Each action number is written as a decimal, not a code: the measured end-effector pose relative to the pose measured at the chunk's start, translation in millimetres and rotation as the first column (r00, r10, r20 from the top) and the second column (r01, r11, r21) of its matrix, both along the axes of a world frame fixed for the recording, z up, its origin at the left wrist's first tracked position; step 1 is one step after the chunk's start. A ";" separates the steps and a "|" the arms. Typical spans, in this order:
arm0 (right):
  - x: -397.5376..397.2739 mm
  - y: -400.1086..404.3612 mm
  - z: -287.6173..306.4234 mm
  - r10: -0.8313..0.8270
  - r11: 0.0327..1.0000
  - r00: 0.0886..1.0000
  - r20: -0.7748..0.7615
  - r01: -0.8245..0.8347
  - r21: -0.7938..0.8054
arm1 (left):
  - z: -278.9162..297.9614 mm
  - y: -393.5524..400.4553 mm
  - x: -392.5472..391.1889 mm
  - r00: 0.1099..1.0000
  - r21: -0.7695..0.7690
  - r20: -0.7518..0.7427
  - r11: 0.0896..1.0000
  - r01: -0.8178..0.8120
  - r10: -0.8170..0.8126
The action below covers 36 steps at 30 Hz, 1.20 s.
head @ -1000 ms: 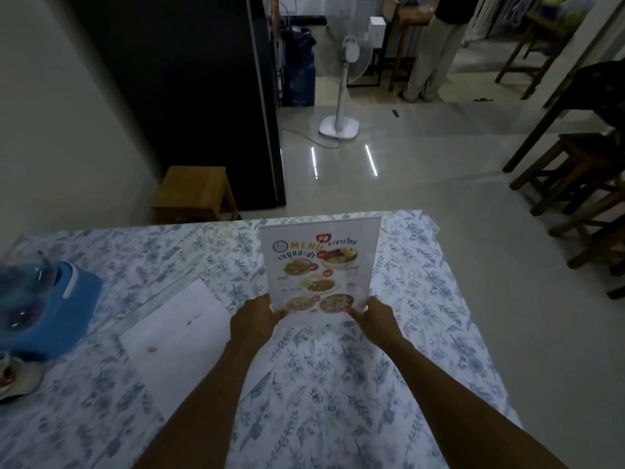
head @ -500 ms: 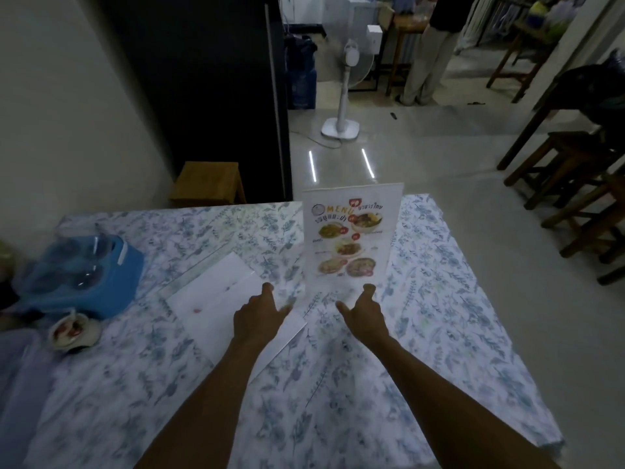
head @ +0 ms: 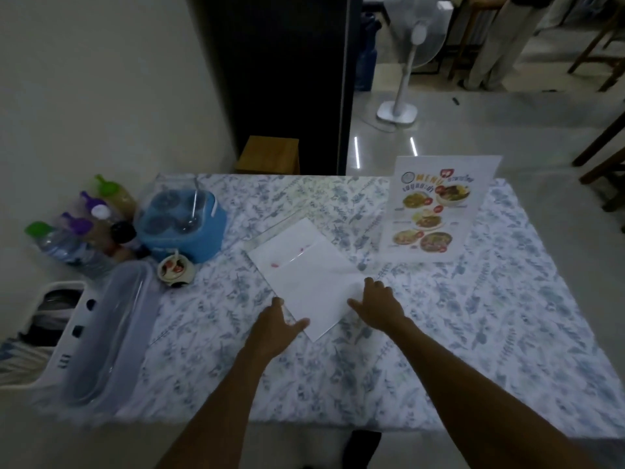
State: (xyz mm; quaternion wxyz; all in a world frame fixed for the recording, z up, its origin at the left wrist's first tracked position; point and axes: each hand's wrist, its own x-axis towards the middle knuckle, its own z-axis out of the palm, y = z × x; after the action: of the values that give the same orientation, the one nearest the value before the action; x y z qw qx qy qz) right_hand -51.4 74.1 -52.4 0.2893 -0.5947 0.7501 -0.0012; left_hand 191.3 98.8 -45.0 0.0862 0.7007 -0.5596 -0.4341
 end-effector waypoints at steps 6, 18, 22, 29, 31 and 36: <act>11.2 -15.9 -18.8 -0.053 0.998 0.996 -0.074 0.050 -0.032 | -17.1 8.8 -19.2 0.992 -0.003 -0.096 0.996 -0.088 0.087; 2.2 -2.0 -8.3 -0.142 0.990 0.975 0.168 0.142 0.013 | -13.8 -1.1 9.9 0.872 0.013 -0.181 0.888 -0.460 0.454; 9.7 17.1 6.1 -0.099 0.995 0.929 0.356 0.082 0.060 | 4.4 3.6 37.0 0.930 -0.067 -0.102 0.930 -0.362 0.354; 11.7 38.7 55.1 0.071 0.991 0.867 0.494 -0.118 0.065 | 40.6 14.5 90.7 0.926 -0.076 -0.284 0.957 -0.279 0.247; 6.7 46.2 64.6 0.145 0.983 0.868 0.475 -0.182 0.033 | 48.8 17.6 101.4 0.898 -0.046 -0.362 0.958 -0.284 0.249; 8.0 58.4 93.8 0.253 0.959 0.873 0.416 -0.171 -0.226 | 69.3 19.7 107.7 0.795 0.008 -0.513 0.928 -0.373 0.324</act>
State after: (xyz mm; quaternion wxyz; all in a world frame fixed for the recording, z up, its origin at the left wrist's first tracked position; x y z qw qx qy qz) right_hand -43.4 132.4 41.4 0.3944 -0.6816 0.5918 -0.1724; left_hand 298.9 118.6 24.3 0.3408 0.6485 -0.3983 -0.5520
